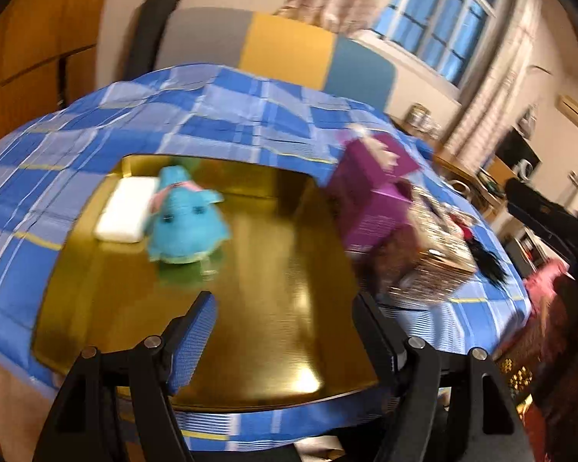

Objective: Organize soft objects
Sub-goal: 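Move the right tool to the black beaded scrunchie while the left tool approaches the beige rolled cloth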

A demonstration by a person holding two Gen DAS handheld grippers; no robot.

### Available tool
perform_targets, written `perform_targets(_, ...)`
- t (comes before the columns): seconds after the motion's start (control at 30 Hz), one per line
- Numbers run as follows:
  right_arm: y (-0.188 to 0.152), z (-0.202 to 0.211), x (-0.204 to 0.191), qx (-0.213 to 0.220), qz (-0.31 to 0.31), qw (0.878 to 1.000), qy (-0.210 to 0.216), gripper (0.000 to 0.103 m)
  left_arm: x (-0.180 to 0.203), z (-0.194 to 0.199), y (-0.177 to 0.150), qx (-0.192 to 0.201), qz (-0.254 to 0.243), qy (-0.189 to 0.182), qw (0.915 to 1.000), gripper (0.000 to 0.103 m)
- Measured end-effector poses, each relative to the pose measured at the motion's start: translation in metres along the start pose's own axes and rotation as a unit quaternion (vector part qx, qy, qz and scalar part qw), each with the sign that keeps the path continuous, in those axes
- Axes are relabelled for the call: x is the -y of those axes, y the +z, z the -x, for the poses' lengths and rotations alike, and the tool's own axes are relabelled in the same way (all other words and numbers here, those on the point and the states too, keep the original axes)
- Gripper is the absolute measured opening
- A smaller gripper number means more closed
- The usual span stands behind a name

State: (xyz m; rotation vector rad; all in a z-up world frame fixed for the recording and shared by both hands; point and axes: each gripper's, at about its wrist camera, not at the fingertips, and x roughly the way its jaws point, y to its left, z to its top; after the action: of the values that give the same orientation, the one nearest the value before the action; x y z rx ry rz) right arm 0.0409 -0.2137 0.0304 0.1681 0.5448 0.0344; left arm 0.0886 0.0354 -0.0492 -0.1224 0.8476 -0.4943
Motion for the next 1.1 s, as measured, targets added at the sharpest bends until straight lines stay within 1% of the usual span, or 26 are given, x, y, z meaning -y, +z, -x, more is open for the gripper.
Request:
perform_targets(0.1, -0.002, 0.006, 0.036, -0.004, -0.01, 0.999, -0.04, 0.084, 0.024, -0.001, 0.001, -0.003, -0.024, -0.028, 0.9993, 0.074)
perform_targets(0.17, -0.004, 0.008, 0.057, -0.01, -0.015, 0.998, -0.059, 0.084, 0.041, -0.003, 0.001, -0.007, -0.043, -0.044, 0.9981, 0.074)
perform_targets(0.23, -0.007, 0.008, 0.08, -0.019, -0.025, 0.996, -0.078, 0.084, 0.058, -0.003, 0.002, -0.008, -0.061, -0.06, 0.9963, 0.074)
perform_targets(0.33, -0.01, 0.003, 0.129, -0.042, -0.049, 0.991, -0.118, 0.084, 0.08, -0.005, 0.0, -0.011, -0.086, -0.08, 0.993, 0.074)
perform_targets(0.4, -0.012, 0.0, 0.16, -0.049, -0.066, 0.985, -0.152, 0.084, 0.098, -0.007, -0.003, -0.009, -0.111, -0.086, 0.99, 0.074)
perform_targets(0.5, -0.011, -0.003, 0.215, -0.061, -0.092, 0.971, -0.21, 0.084, 0.117, -0.01, -0.008, -0.013, -0.139, -0.087, 0.9863, 0.074)
perform_targets(0.6, -0.007, -0.007, 0.26, -0.066, -0.091, 0.958, -0.264, 0.084, 0.131, -0.017, -0.012, -0.028, -0.147, -0.095, 0.9841, 0.074)
perform_targets(0.67, -0.004, -0.013, 0.295, -0.071, -0.101, 0.949, -0.291, 0.084, 0.137, -0.022, -0.013, -0.038, -0.145, -0.102, 0.9835, 0.075)
perform_targets(0.73, -0.004, -0.022, 0.322, -0.083, -0.12, 0.942, -0.303, 0.084, 0.142, -0.026, -0.015, -0.045, -0.144, -0.111, 0.9824, 0.075)
perform_targets(0.8, -0.006, -0.037, 0.349, -0.106, -0.141, 0.934, -0.311, 0.084, 0.15, -0.031, -0.017, -0.054, -0.151, -0.112, 0.9806, 0.075)
perform_targets(0.83, -0.009, -0.044, 0.36, -0.115, -0.149, 0.932, -0.309, 0.083, 0.154, -0.033, -0.018, -0.057, -0.157, -0.112, 0.9795, 0.075)
perform_targets(0.93, -0.014, -0.062, 0.373, -0.138, -0.141, 0.932, -0.305, 0.079, 0.165, -0.037, -0.019, -0.064, -0.168, -0.113, 0.9772, 0.075)
perform_targets(1.03, -0.018, -0.081, 0.376, -0.162, -0.131, 0.936, -0.284, 0.075, 0.175, -0.041, -0.017, -0.067, -0.173, -0.116, 0.9756, 0.075)
perform_targets(1.1, -0.02, -0.092, 0.379, -0.182, -0.127, 0.935, -0.278, 0.073, 0.183, -0.045, -0.015, -0.069, -0.174, -0.121, 0.9748, 0.075)
